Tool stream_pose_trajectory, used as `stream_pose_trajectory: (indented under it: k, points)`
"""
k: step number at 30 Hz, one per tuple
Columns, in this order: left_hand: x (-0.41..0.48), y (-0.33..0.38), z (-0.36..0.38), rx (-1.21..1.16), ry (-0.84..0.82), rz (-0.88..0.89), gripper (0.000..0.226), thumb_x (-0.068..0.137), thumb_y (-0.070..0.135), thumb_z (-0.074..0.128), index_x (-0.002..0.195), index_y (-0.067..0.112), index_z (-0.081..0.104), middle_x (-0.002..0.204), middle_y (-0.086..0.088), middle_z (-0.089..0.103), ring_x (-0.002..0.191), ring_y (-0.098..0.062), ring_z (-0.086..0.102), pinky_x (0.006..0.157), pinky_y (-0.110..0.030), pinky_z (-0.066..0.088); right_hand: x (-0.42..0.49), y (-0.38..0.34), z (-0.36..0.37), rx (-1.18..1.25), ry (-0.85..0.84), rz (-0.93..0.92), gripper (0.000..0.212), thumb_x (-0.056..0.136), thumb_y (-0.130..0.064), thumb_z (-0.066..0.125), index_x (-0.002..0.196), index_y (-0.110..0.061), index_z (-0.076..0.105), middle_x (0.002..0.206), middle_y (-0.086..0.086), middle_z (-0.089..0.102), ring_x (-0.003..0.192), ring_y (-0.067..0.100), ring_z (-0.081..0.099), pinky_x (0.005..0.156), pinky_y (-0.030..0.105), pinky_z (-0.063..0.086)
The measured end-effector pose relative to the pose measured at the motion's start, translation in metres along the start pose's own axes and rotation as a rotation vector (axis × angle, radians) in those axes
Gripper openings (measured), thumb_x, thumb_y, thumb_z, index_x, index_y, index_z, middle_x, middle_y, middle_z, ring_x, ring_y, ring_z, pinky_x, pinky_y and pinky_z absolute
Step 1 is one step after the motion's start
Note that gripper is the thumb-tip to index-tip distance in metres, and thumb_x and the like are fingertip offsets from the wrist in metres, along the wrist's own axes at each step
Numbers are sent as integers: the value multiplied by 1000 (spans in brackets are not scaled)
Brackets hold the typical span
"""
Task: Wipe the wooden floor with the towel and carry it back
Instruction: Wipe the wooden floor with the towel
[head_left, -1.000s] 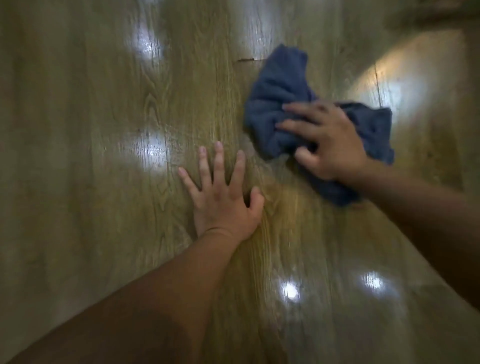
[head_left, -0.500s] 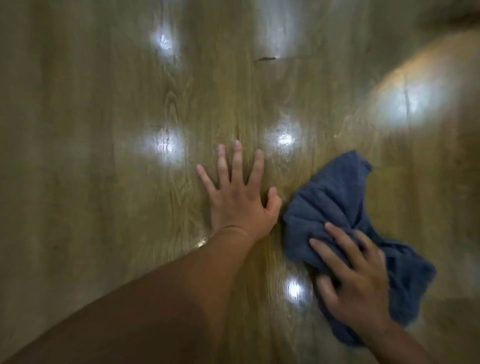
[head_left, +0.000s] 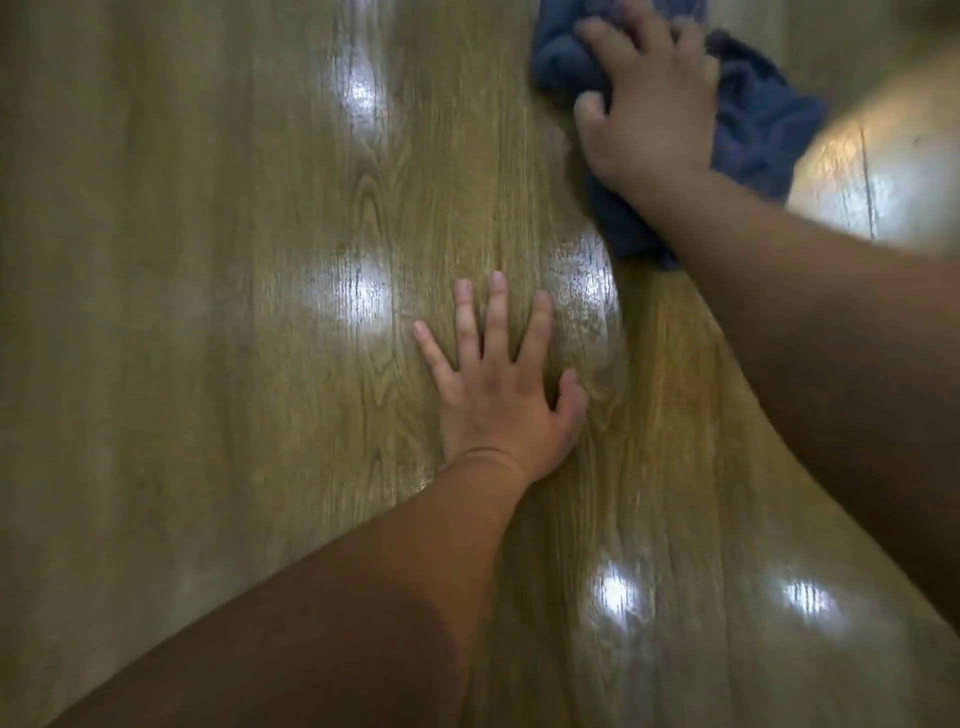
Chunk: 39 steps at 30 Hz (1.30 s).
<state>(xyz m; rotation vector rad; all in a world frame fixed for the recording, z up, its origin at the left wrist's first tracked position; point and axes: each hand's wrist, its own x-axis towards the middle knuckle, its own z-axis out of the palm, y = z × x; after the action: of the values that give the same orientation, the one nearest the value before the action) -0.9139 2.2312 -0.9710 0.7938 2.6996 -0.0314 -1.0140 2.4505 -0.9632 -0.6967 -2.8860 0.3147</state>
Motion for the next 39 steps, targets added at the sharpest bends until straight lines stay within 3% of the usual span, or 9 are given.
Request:
stream_pose_trajectory:
  k: [7,13,17,21,24,27,32,35,39]
  points:
    - [0,-2,-1,-51,39,17,77,86,58,29,155,29,15,167,-12,4,152,-39,-5,113,-73,-1,-298,-8,-36,76,-30,112,49,75,-19,52,119,-16,74,140,12,57,114,47,55,99,53,42]
    - [0,0,0,-42,26,16,72,87,52,35,154,27,27,166,-13,13,152,-40,3,113,-74,3,-194,-4,-22,109,12,48,46,76,-29,56,119,-27,72,140,2,59,115,43,51,92,52,41]
    - [0,1,-2,13,-28,3,72,92,55,19,157,31,0,166,-9,-13,151,-37,-18,113,-71,-7,-46,1,-7,34,-5,34,54,82,-44,45,135,-38,56,152,-7,44,130,37,42,104,48,33]
    - [-2,0,1,14,30,-15,71,93,57,18,157,33,0,167,-6,-12,152,-33,-17,115,-69,-7,24,6,5,21,-17,46,55,89,-43,40,143,-37,46,157,-4,35,137,37,35,109,49,28]
    - [-1,3,2,28,24,-13,70,94,56,20,158,34,0,167,-5,-12,152,-31,-16,116,-68,-6,-20,1,-1,34,-4,51,55,90,-40,41,144,-35,46,159,-3,35,138,34,36,109,46,30]
    - [-1,1,5,-18,74,-19,73,90,56,18,158,33,10,168,-6,-3,153,-32,-9,116,-68,-3,-156,4,-14,77,16,66,55,84,-35,50,138,-31,57,154,0,44,134,37,42,104,48,36]
    - [0,0,2,-38,48,-9,73,89,56,19,157,31,12,168,-9,-3,153,-34,-10,115,-70,-2,-377,1,-51,120,-30,171,43,74,-21,54,111,-26,75,133,5,60,101,49,61,88,52,47]
    - [1,-1,4,-21,33,9,70,91,55,20,156,30,10,167,-10,-4,153,-36,-10,114,-71,-3,-335,7,-46,111,-12,218,41,74,-24,53,105,-22,79,129,7,65,100,47,59,88,55,45]
    - [2,0,2,-13,40,-1,70,91,55,23,155,30,13,167,-12,0,153,-37,-7,113,-72,-1,-126,24,-25,57,109,347,52,80,-42,48,129,-34,63,148,0,48,127,40,45,105,49,34]
